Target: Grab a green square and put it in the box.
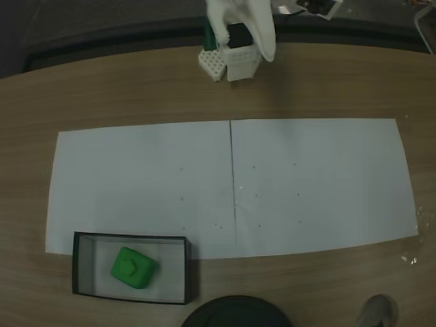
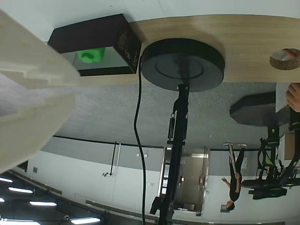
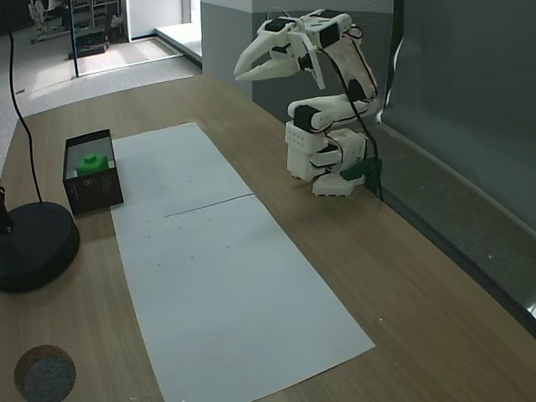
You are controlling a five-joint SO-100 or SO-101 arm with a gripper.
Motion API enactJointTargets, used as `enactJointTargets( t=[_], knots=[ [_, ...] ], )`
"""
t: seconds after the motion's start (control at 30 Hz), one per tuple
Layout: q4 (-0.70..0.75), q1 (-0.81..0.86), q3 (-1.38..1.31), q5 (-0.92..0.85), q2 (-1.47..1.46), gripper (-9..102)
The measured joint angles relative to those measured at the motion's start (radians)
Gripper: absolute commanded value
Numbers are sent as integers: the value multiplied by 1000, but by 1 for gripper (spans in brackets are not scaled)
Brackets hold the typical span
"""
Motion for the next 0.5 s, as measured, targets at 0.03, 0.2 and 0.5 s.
enactJointTargets(
  t=[0.03,0.2,0.5],
  knots=[
    [-38,18,58,0,25,0],
    [-224,138,370,0,133,0],
    [-345,204,716,48,178,0]
  ],
)
